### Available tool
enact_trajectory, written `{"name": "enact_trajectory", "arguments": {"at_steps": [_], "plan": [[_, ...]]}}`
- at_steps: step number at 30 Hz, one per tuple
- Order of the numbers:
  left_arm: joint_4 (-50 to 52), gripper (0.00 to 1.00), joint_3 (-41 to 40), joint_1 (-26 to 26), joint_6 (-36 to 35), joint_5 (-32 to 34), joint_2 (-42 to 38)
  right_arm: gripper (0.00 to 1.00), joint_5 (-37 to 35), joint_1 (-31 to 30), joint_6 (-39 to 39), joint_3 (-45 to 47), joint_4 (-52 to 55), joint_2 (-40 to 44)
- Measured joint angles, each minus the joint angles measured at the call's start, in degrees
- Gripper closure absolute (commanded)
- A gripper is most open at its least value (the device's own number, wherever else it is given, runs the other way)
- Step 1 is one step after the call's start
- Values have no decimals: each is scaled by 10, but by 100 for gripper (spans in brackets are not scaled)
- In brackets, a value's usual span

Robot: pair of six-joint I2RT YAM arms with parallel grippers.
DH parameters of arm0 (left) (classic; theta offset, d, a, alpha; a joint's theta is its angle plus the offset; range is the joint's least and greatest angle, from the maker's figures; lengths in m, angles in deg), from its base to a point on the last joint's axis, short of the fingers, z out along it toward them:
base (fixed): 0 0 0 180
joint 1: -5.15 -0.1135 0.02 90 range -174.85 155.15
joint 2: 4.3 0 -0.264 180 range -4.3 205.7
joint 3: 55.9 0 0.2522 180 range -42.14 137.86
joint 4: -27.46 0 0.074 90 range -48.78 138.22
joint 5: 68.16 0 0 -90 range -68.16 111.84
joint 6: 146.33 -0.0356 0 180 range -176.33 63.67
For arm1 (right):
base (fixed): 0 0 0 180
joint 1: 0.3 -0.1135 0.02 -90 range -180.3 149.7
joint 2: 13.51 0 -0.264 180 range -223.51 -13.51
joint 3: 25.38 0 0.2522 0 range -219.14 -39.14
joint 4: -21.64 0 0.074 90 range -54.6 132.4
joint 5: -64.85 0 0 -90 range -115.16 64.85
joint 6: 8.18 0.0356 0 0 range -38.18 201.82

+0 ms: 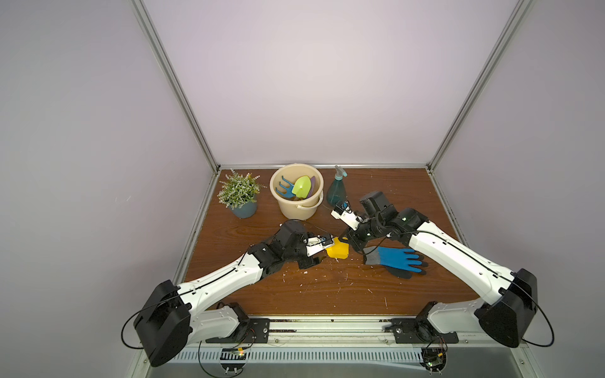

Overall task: Organize the gardening tools
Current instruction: Pick up the gardening tool from the center of the board.

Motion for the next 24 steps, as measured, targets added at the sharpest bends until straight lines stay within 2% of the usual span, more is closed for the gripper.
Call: {"name": "enact_trajectory", "arguments": {"at_steps": [4, 8, 11, 12, 15, 17, 24], "plan": [[-3, 52, 0, 0, -2, 6, 4, 100, 9, 0, -2, -1, 7, 3], [-5, 75, 9, 1, 0, 7, 19, 100, 11, 0, -6, -1, 13, 3], [4, 85, 17, 13, -31, -10, 39, 100, 17, 3, -19, -6, 9, 3], [5, 87, 18, 16, -31, -11, 43, 98, 17, 3, -19, -7, 12, 3], [5, 93, 24, 16, -25, -14, 47, 78, 19, 13, -15, -7, 11, 3], [4, 96, 25, 14, -9, -8, 47, 69, 20, 29, -2, -7, 3, 5], [-25, 98, 25, 12, 64, 32, 39, 60, 17, 101, 36, -6, -30, 43]]}}
